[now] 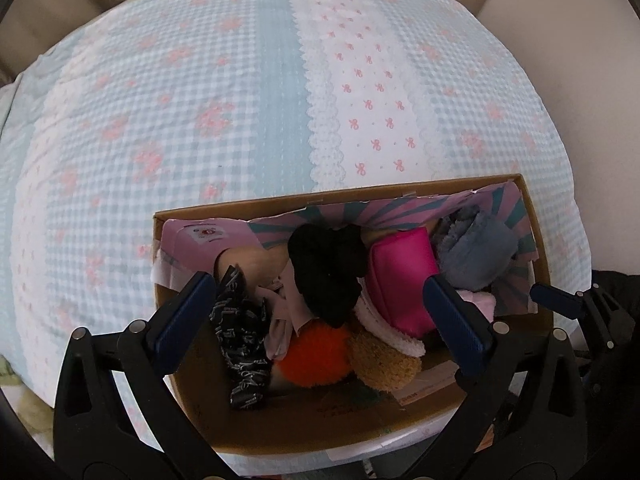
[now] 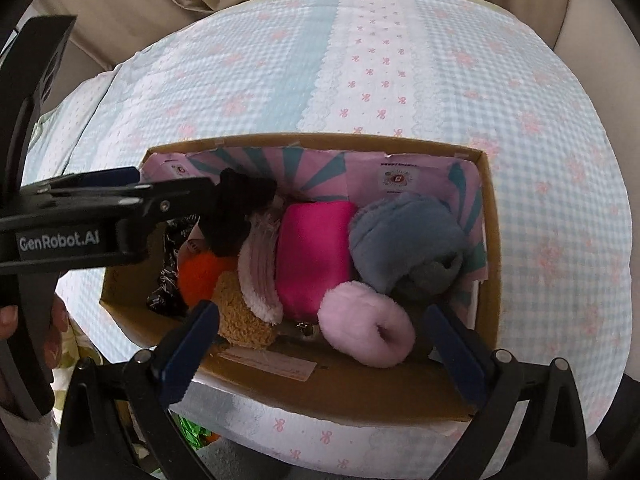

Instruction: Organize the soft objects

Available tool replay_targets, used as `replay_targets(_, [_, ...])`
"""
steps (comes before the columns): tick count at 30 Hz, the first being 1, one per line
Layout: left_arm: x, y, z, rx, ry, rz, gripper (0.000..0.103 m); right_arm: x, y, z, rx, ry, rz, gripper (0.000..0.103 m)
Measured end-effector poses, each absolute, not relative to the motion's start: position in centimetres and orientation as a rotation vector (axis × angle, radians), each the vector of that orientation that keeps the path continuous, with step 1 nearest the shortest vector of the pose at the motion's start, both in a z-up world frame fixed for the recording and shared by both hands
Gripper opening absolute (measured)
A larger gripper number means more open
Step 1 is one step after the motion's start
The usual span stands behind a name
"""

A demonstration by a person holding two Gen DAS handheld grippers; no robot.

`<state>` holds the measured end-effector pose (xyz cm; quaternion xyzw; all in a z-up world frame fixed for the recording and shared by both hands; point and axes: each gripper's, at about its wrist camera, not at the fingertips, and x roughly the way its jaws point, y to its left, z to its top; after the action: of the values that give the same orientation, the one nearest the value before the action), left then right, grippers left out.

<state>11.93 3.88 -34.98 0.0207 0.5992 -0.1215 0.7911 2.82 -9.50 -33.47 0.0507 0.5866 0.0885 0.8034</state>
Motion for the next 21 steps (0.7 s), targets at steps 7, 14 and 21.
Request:
replay_targets(7, [11.5, 4.3, -33.0, 0.033, 1.268, -0.243, 0.103, 3.1, -9.8, -31.4, 0.113, 1.229, 0.185, 0.103])
replay_targets(14, [10.4, 4.9, -27.1, 0.025, 1.198, -0.224, 0.103, 3.2, -10.4, -25.5, 0.118, 1.165, 0.178, 0.103])
replay_targets(21, [8.2, 5.6, -17.6, 0.022, 1.057, -0.187, 0.103, 2.6, -12.2, -15.5, 0.144, 1.046, 0.086, 0.103])
